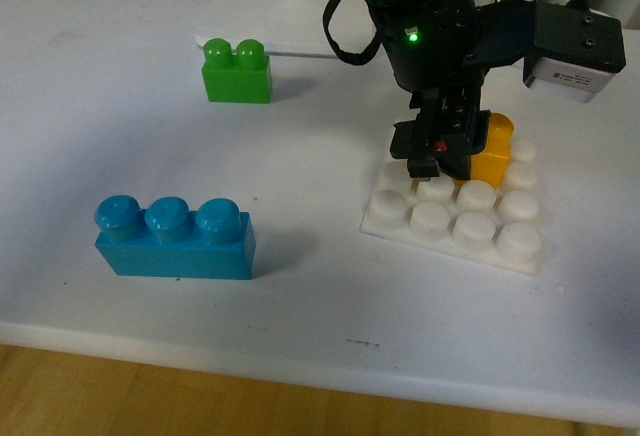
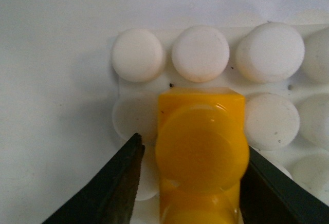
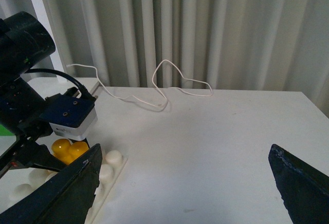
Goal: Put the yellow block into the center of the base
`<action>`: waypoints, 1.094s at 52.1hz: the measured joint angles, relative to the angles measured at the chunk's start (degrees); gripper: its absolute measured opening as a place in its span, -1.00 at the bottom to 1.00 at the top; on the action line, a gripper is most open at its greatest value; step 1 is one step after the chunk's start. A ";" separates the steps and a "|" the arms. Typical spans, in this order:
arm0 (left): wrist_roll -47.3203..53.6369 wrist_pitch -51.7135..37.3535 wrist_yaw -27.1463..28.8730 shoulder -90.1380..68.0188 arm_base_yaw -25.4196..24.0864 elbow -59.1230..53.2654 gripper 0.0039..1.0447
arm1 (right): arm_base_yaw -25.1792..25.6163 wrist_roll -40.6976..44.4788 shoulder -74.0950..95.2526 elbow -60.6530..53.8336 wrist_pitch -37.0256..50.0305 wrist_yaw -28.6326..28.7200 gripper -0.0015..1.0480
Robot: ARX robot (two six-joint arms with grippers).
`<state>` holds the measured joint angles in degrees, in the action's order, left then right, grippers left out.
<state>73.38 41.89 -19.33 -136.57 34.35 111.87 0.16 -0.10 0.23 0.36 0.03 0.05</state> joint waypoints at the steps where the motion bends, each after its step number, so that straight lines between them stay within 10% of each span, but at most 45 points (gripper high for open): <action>1: 0.00 -0.11 0.07 0.04 0.00 -0.04 0.06 | 0.00 0.00 0.00 0.00 0.00 0.00 0.82; 17: 0.22 -4.83 3.85 5.38 -0.66 -4.70 0.92 | 0.00 0.00 0.00 0.00 0.00 0.00 0.82; 41: 0.63 -30.38 10.56 31.17 -3.06 -26.77 0.88 | 0.00 0.00 0.00 0.00 0.00 0.00 0.82; 48: -6.03 -39.47 27.71 47.41 6.43 -43.45 0.88 | 0.00 0.00 0.02 0.00 0.00 0.00 0.82; 57: -10.40 -46.53 36.39 67.25 14.05 -56.08 0.88 | -0.07 0.00 0.00 0.00 -0.04 -0.15 0.82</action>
<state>62.98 -4.64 17.06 -69.32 48.40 55.79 0.10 -0.10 0.23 0.36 -0.01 -0.10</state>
